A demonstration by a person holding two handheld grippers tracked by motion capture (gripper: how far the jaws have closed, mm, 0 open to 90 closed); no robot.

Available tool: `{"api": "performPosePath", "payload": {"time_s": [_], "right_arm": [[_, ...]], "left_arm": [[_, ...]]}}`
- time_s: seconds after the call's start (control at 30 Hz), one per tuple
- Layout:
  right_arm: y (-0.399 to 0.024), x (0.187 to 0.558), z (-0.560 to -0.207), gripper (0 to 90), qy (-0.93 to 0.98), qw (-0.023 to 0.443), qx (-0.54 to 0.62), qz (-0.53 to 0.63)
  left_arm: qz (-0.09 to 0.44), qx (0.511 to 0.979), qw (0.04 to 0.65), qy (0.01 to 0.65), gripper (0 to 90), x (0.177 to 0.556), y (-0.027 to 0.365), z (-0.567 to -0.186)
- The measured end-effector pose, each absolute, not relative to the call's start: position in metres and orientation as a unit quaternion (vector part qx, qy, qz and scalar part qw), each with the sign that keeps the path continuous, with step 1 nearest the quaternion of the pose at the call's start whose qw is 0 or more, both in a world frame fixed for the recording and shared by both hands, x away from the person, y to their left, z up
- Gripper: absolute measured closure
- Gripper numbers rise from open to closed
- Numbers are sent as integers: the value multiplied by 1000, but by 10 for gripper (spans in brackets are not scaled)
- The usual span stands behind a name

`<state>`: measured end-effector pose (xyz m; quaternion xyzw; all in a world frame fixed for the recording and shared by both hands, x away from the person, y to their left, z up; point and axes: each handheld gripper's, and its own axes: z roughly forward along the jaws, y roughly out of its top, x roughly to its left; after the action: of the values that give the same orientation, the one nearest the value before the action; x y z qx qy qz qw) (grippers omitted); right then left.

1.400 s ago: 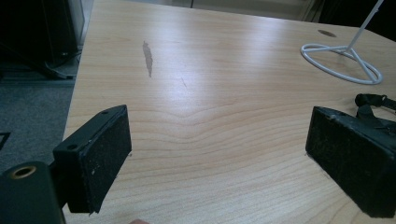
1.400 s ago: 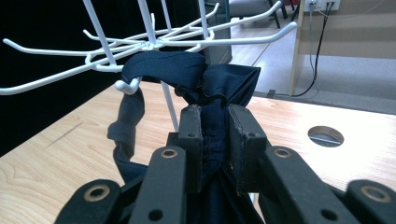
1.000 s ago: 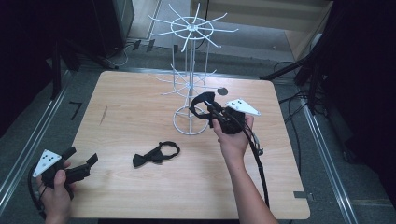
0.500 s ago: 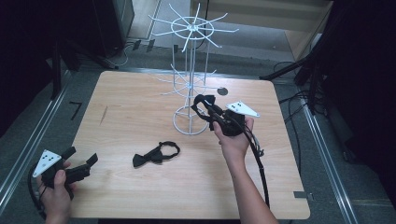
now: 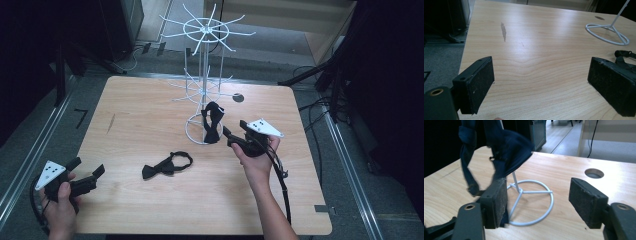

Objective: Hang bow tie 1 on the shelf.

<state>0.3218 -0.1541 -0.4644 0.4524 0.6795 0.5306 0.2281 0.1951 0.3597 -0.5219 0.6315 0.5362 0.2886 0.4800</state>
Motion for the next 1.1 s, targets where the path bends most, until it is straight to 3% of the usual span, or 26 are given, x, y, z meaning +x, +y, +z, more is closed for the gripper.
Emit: {"api": "performPosePath", "payload": {"time_s": [0.47, 1.1], "right_arm": [[-162, 296, -485, 348, 683, 220, 454, 529], [-132, 269, -517, 364, 704, 181, 442, 526]], "left_arm": [[288, 633, 479, 536, 79, 195, 359, -522], [285, 632, 482, 536, 79, 196, 360, -522]]}}
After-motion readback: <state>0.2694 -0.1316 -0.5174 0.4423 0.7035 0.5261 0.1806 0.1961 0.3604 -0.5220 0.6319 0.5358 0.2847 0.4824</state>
